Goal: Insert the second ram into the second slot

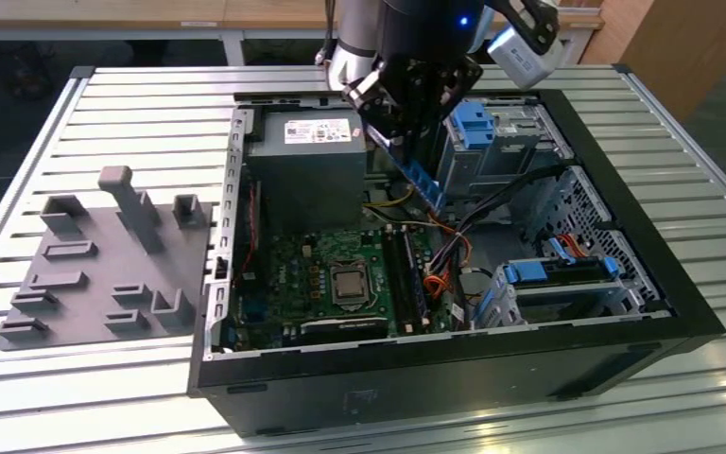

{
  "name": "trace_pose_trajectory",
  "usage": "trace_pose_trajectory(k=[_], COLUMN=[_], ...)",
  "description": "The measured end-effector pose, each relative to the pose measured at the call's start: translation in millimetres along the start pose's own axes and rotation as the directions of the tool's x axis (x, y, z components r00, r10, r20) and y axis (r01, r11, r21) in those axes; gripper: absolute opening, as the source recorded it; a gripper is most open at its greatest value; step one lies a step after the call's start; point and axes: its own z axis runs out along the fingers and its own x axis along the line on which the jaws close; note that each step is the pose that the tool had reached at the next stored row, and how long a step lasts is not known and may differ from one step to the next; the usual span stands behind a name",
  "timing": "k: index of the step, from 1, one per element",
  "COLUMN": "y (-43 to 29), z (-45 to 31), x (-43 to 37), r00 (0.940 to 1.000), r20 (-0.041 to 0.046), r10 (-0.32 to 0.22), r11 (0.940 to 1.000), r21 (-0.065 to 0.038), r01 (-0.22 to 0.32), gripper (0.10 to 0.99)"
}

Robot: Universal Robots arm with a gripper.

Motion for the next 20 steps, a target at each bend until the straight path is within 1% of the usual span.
trace_pose_trajectory(k=[3,5,7,9,12,14,16,20], y=[0.0,0.0,0.0,0.0,0.0,0.0,0.0,0.0], z=[0.1,0.3,0.5,0.6,0.8,1.0,1.1,1.3], x=[0.0,0.0,0.0,0.0,0.0,0.0,0.0,0.0], r00=[0.9991,0.9973,0.9944,0.9901,0.9822,0.9756,0.9683,0.9513], r20=[0.0014,0.0024,0.0036,0.0048,0.0065,0.0077,0.0088,0.0110], r10=[0.043,0.074,0.105,0.140,0.188,0.219,0.249,0.308], r11=[0.9991,0.9973,0.9944,0.9901,0.9822,0.9757,0.9684,0.9514], r21=[0.001,0.001,0.001,0.002,0.002,0.002,0.002,0.003], r01=[-0.043,-0.074,-0.106,-0.140,-0.188,-0.219,-0.249,-0.308], gripper=[0.137,0.137,0.137,0.137,0.137,0.137,0.137,0.137])
